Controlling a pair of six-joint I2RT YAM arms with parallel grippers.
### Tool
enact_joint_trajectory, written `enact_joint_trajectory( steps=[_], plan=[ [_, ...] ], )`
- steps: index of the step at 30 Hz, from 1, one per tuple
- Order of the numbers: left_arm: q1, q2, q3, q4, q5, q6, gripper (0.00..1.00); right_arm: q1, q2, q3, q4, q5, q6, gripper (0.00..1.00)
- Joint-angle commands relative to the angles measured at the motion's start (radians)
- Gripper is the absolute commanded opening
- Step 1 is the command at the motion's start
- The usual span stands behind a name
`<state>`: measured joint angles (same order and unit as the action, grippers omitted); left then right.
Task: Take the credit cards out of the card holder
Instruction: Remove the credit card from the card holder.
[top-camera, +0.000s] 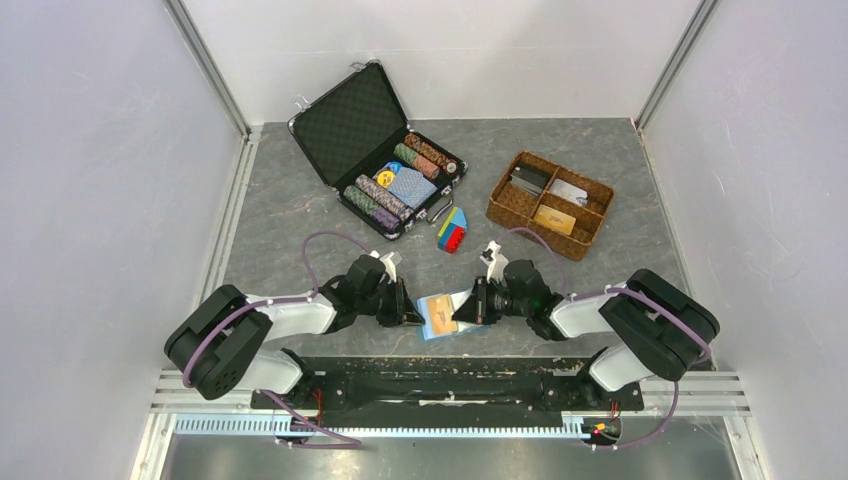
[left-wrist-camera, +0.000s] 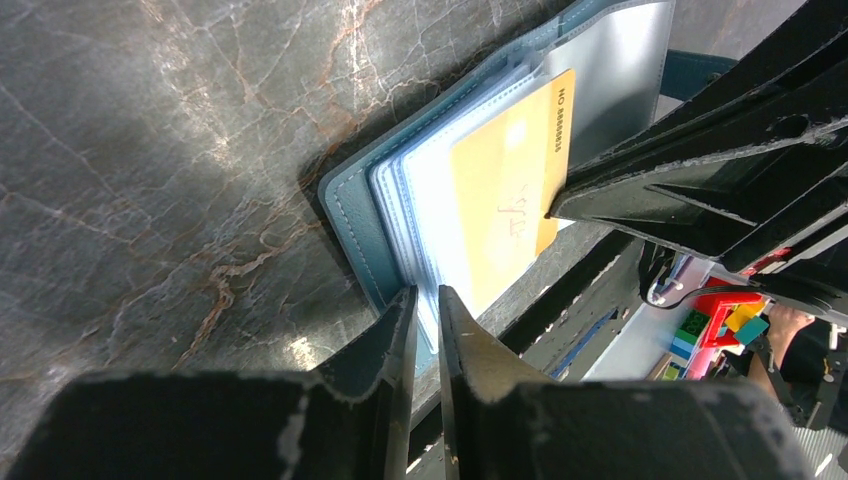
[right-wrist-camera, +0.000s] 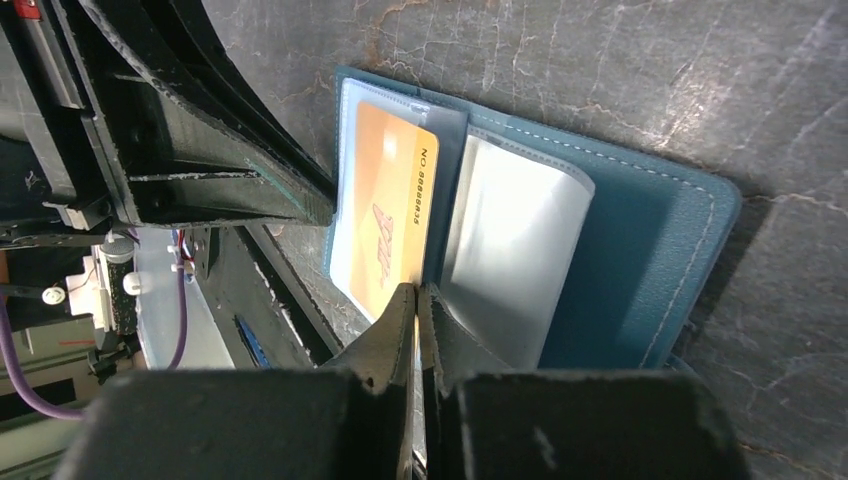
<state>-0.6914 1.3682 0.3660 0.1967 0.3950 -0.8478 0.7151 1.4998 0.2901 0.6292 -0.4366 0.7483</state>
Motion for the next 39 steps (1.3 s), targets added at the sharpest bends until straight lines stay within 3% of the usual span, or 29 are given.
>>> enact_joint_trajectory(
  steps=[1, 10, 23, 25, 28, 35, 39],
  plan=[
    [0.001, 0.020, -0.027, -0.049, -0.061, 0.002, 0.22, -0.022, -0.037, -0.023, 0.043, -0.021, -0.008, 0.00],
    [0.001, 0.042, -0.002, -0.077, -0.062, 0.016, 0.23, -0.088, -0.114, -0.055, 0.011, -0.052, -0.028, 0.00],
    [0.001, -0.024, 0.061, -0.173, -0.059, 0.030, 0.28, -0.233, -0.359, -0.011, -0.292, -0.090, -0.185, 0.00],
    [0.001, -0.053, 0.075, -0.189, -0.049, 0.030, 0.33, -0.245, -0.380, 0.000, -0.310, -0.124, -0.205, 0.00],
    [0.000, -0.104, 0.114, -0.262, -0.049, 0.036, 0.48, -0.249, -0.397, 0.022, -0.322, -0.196, -0.241, 0.00],
    [0.001, -0.253, 0.288, -0.485, -0.056, 0.151, 0.63, -0.248, -0.439, 0.055, -0.361, -0.328, -0.299, 0.00],
    [0.001, -0.331, 0.347, -0.531, -0.049, 0.183, 0.68, -0.248, -0.473, 0.061, -0.368, -0.356, -0.298, 0.00]
  ],
)
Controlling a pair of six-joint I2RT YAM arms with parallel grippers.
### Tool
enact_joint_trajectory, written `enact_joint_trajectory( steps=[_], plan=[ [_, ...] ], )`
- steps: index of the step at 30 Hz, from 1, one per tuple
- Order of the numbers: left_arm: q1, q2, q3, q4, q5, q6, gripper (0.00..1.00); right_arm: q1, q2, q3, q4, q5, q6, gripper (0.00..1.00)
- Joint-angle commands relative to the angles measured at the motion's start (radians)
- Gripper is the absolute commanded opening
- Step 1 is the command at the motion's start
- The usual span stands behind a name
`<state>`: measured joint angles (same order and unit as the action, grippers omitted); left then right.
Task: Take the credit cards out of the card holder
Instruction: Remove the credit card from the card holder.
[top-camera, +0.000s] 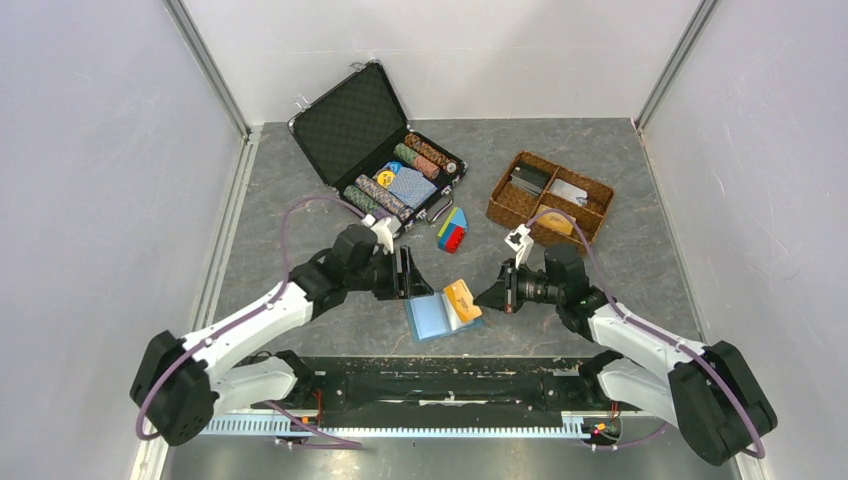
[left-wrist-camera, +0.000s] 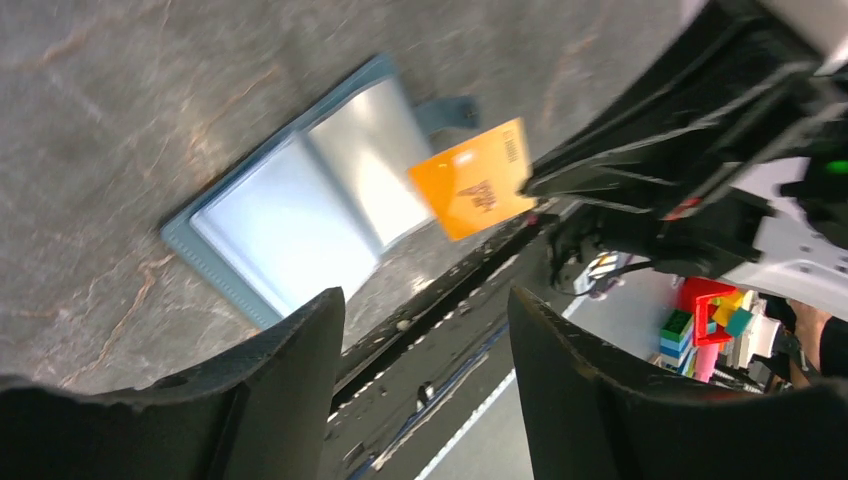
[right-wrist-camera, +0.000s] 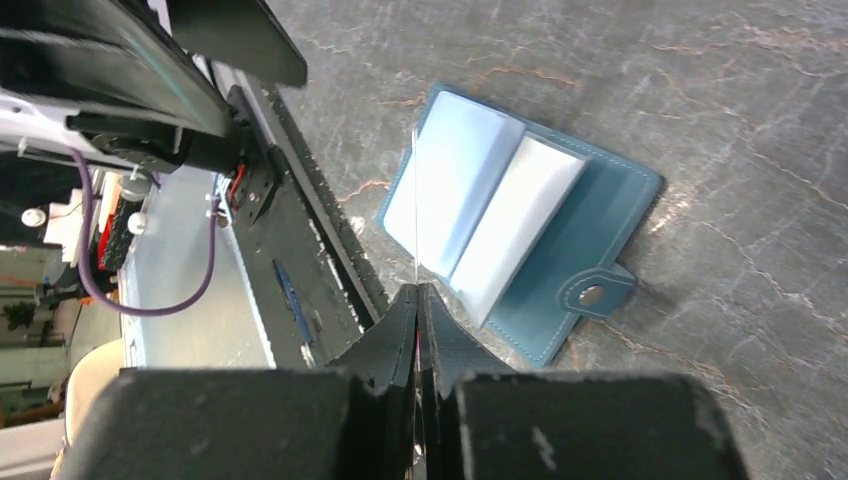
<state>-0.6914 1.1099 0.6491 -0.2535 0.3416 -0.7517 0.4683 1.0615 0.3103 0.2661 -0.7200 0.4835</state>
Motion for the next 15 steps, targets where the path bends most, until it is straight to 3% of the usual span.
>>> enact_joint_trajectory(
  steps=[1, 9, 15],
  plan=[
    [0.001, -0.084, 0.064, -0.071, 0.017, 0.088, 0.69, -0.002, -0.039, 0.039, 0.007, -0.095, -0.024, 0.00],
    [0.001, -0.083, 0.089, -0.004, 0.214, 0.134, 0.68, 0.033, -0.077, -0.045, 0.296, -0.285, 0.161, 0.00],
    [0.001, -0.015, 0.129, 0.019, 0.390, 0.143, 0.65, 0.098, -0.078, -0.058, 0.320, -0.261, 0.177, 0.00]
  ],
)
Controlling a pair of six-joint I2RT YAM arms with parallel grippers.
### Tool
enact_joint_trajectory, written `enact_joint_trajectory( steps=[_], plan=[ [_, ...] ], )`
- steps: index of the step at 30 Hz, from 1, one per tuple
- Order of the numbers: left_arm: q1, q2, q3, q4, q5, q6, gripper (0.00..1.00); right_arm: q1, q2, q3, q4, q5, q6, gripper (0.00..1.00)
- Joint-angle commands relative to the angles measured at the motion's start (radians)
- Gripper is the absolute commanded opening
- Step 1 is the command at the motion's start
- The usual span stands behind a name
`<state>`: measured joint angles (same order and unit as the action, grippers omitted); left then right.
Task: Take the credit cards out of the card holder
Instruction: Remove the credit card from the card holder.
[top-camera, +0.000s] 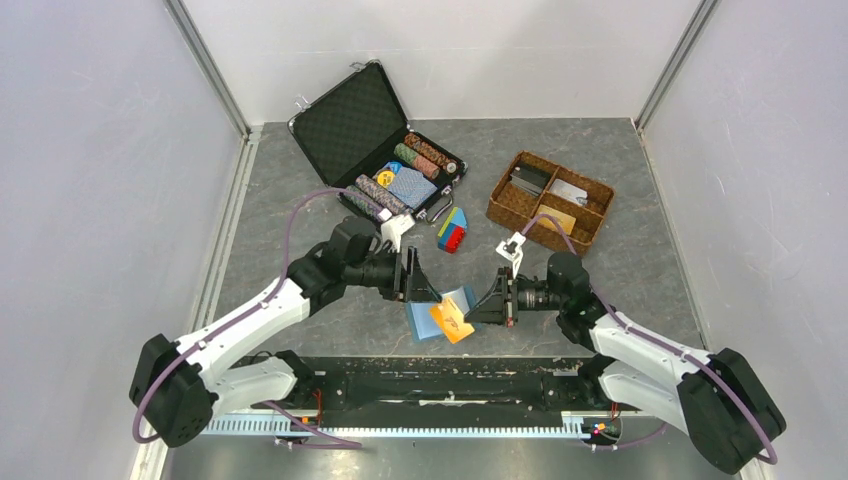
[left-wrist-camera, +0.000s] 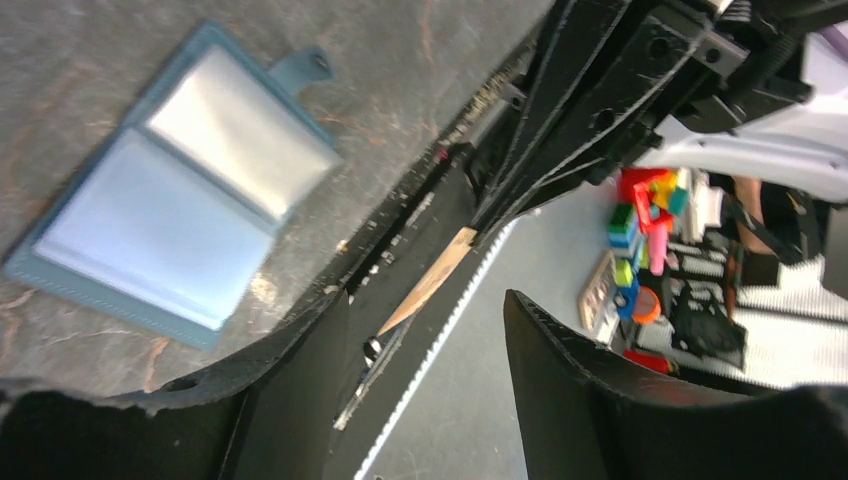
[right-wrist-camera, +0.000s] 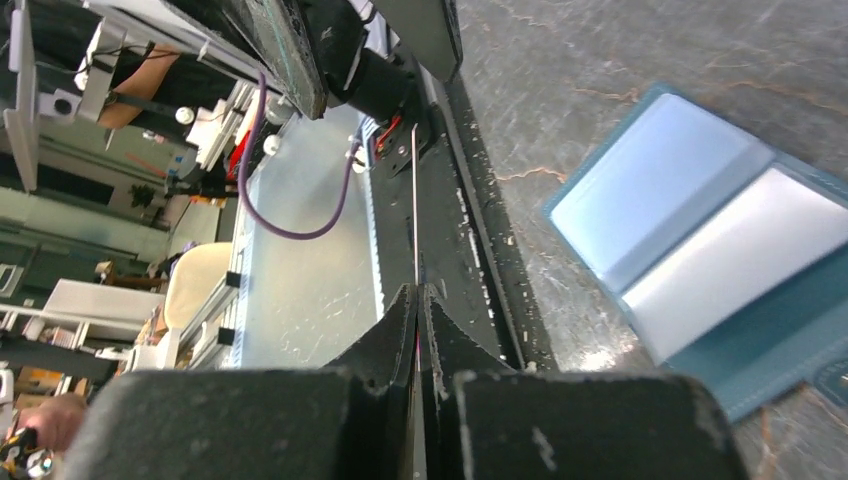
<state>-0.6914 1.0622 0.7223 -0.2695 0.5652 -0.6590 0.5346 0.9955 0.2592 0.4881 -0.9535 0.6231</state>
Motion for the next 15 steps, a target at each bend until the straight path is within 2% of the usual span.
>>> enact_joint_trajectory(
  steps=[1, 4, 11, 14, 15],
  plan=[
    [0.001, 0.038, 0.054, 0.049, 0.188, 0.045, 0.64, 0.041, -0.010, -0.008, 0.105, -0.025, 0.040, 0.00],
    [0.001, 0.054, 0.047, 0.064, 0.211, 0.042, 0.59, 0.062, -0.001, -0.014, 0.148, -0.024, 0.067, 0.00],
    [0.001, 0.104, 0.039, 0.069, 0.294, 0.062, 0.58, 0.073, 0.034, -0.020, 0.216, -0.027, 0.113, 0.00],
    [0.001, 0.111, 0.037, 0.079, 0.283, 0.057, 0.48, 0.082, 0.048, -0.020, 0.231, -0.027, 0.119, 0.00],
    [0.001, 0.113, 0.032, 0.093, 0.287, 0.045, 0.40, 0.087, 0.049, -0.020, 0.234, -0.027, 0.119, 0.00]
  ],
)
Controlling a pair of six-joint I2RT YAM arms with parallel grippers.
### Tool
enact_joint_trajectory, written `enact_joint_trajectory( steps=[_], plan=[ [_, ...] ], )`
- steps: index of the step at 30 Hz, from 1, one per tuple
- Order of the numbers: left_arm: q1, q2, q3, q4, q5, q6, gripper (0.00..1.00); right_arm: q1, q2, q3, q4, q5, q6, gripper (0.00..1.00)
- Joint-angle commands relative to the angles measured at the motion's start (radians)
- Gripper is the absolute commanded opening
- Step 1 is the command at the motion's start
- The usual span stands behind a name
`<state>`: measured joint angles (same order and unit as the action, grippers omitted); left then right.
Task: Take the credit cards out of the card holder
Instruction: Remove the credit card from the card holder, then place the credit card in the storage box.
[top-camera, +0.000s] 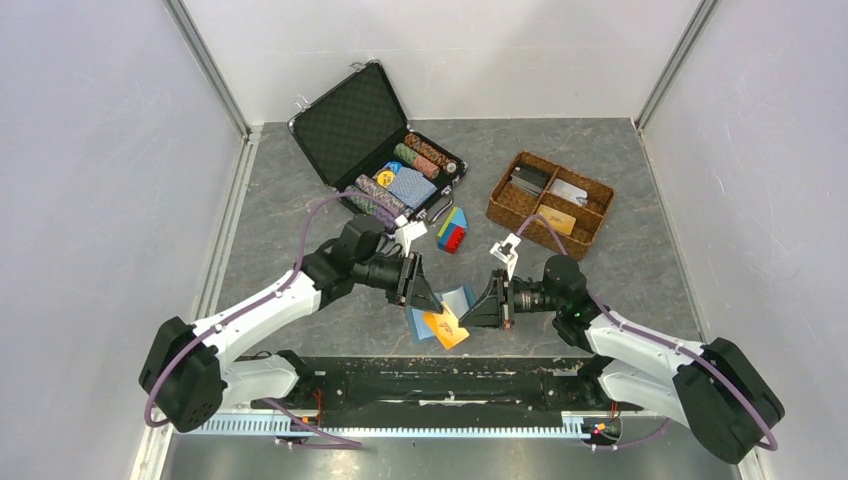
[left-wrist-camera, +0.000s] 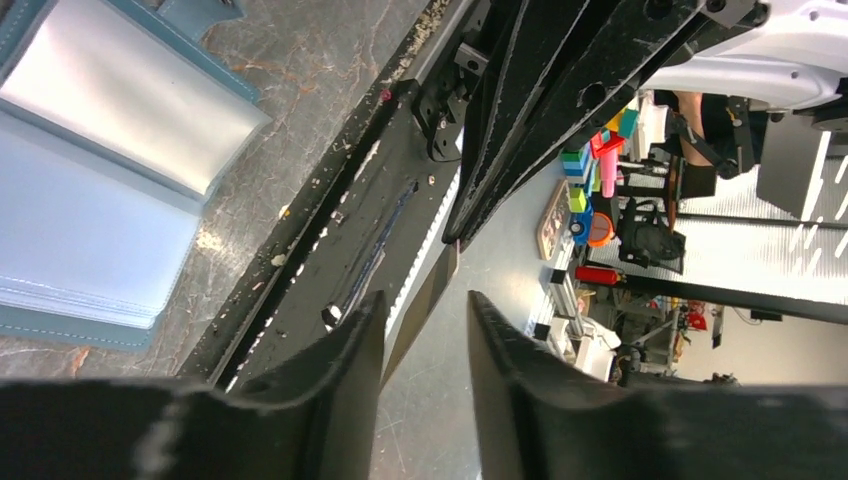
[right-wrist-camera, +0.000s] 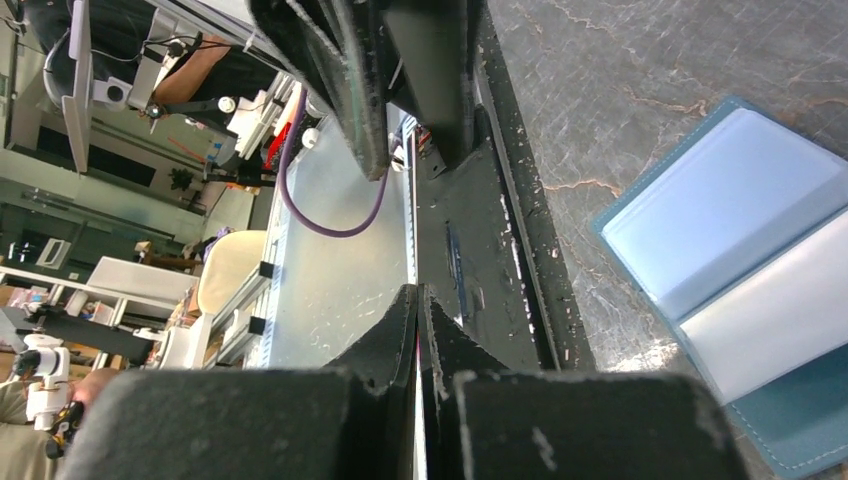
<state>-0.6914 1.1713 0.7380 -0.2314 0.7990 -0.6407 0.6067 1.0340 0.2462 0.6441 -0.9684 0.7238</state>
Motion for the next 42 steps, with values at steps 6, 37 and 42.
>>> enact_joint_trajectory(
  steps=[6, 37, 42],
  plan=[
    [0.001, 0.026, -0.003, 0.142, 0.117, -0.029, 0.02, 0.018, 0.010, -0.006, 0.076, -0.003, 0.012, 0.00],
    [0.001, -0.107, -0.216, 0.667, -0.416, -0.541, 0.02, -0.029, -0.173, 0.000, 0.042, 0.425, 0.205, 0.69],
    [0.001, -0.098, -0.244, 0.741, -0.454, -0.605, 0.02, -0.030, -0.177, -0.040, 0.094, 0.467, 0.263, 0.57]
  ],
)
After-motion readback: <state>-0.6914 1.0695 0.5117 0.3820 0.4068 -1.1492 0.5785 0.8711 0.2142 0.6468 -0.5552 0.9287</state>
